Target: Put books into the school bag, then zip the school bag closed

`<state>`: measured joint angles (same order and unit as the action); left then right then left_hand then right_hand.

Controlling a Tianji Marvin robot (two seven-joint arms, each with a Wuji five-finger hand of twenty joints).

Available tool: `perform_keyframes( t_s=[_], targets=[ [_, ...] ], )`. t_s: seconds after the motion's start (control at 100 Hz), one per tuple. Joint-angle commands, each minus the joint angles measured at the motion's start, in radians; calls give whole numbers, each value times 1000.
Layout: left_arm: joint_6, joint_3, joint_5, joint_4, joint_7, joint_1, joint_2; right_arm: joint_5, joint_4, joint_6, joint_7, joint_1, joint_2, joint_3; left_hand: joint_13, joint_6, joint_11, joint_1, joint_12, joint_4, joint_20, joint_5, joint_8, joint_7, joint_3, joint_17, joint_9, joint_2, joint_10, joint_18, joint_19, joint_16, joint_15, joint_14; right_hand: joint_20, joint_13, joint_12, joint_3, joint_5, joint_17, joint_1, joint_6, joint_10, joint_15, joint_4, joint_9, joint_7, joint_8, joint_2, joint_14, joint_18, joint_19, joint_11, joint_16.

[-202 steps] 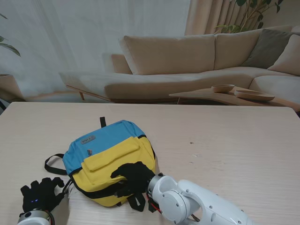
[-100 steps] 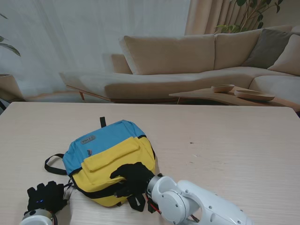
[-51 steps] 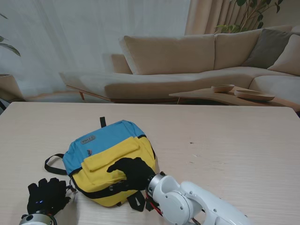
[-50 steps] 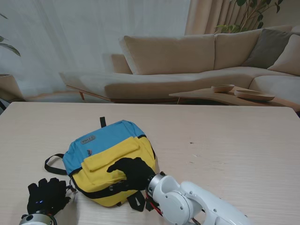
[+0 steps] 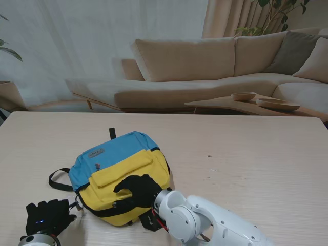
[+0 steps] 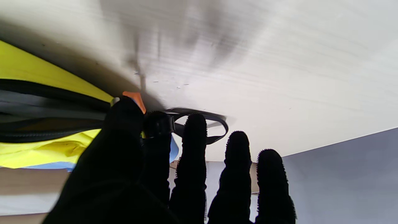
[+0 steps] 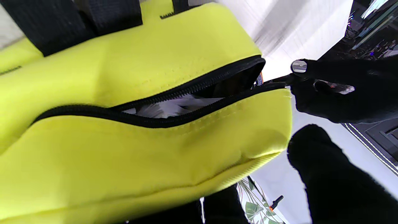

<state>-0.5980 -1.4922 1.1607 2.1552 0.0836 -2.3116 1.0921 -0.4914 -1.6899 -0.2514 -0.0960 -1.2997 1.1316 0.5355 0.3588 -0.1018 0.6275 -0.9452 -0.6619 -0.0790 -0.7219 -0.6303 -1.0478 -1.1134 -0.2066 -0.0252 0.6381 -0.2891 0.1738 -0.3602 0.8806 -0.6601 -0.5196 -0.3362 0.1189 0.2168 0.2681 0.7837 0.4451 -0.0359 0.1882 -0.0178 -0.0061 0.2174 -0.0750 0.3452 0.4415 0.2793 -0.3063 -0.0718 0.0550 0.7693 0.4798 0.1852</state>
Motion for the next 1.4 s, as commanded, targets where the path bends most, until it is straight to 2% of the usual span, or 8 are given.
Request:
perform_keyframes(
  t_s=[0.0,0.31,0.49,0.6,0.81,1.06,1.25,1.39],
  targets=[
    [-9,2,3,14,26,-14,3,2,5,-2,-17,-6,9,-8,21,-18,29,-34,-19,12,15,-35,19,-5,28,0,27,58,23,-38,54,-18,-28,-27,2,1,-3,-26,25,-7,-42,2,-8,-5,27,10,-17,0,12,-33,-24,-1,-8,-1],
    [-20,2,-9,9,79,-10,-3,3,11,-7,-14,-3,11,-13,4,-29,72,-6,-64,52,20,-17,-67,-70,85,-9,1,90,-8,-26,74,-26,-46,-17,4,3,-3,-23,31,-4,-39,4,-6,-4,30,15,-20,3,8,-30,-27,4,-10,0],
    [-19,-1,-3,13,130,-5,-8,2,10,-6,-8,-6,13,-9,-43,15,81,176,-113,8,14,85,-250,-173,-221,-28,-96,-63,-37,-5,60,-47,-46,11,6,4,-2,-19,33,-2,-38,4,-6,-3,31,15,-20,4,5,-29,-27,7,-10,0],
    [-20,1,39,19,165,-2,-10,1,10,-6,-5,-6,14,-7,-53,24,92,66,-123,5,7,127,-260,-192,-249,-33,-118,-77,-47,0,55,-52,-45,16,7,7,-1,-13,35,-2,-35,6,-6,-2,32,17,-19,5,0,-27,-25,9,-8,1],
    [-12,3,25,26,132,-8,-7,9,21,2,-4,2,16,-12,-39,79,88,39,-116,-2,2,65,-230,-146,-221,-32,-54,-100,-54,-9,54,-51,-44,-2,8,16,-1,-4,47,-2,-31,-17,-24,1,31,32,-16,8,4,-36,-28,9,-9,2],
    [-5,8,54,63,150,-33,-6,64,60,-23,-42,44,23,-59,-9,64,118,44,-165,7,-4,57,-253,-137,-229,-12,-27,-97,-38,-17,68,-57,-62,-7,31,141,-13,-104,238,36,-39,5,13,32,35,241,10,0,141,-26,-22,41,-48,21],
    [6,21,71,93,134,-67,-5,121,79,-80,-55,68,39,-81,2,62,116,47,-176,10,-5,53,-256,-135,-237,-5,-18,-99,-33,-21,77,-59,-72,-10,50,154,-19,-266,292,26,-46,56,53,33,59,275,-31,-10,288,-7,-26,62,-75,24],
    [18,42,66,107,105,-89,-4,137,84,-104,-58,83,48,-96,3,62,113,47,-183,10,-5,53,-258,-134,-241,-4,-13,-99,-32,-22,81,-59,-73,-10,53,152,-20,-294,300,22,-50,65,59,34,64,279,-37,-7,321,-4,-28,66,-78,24]
  ],
)
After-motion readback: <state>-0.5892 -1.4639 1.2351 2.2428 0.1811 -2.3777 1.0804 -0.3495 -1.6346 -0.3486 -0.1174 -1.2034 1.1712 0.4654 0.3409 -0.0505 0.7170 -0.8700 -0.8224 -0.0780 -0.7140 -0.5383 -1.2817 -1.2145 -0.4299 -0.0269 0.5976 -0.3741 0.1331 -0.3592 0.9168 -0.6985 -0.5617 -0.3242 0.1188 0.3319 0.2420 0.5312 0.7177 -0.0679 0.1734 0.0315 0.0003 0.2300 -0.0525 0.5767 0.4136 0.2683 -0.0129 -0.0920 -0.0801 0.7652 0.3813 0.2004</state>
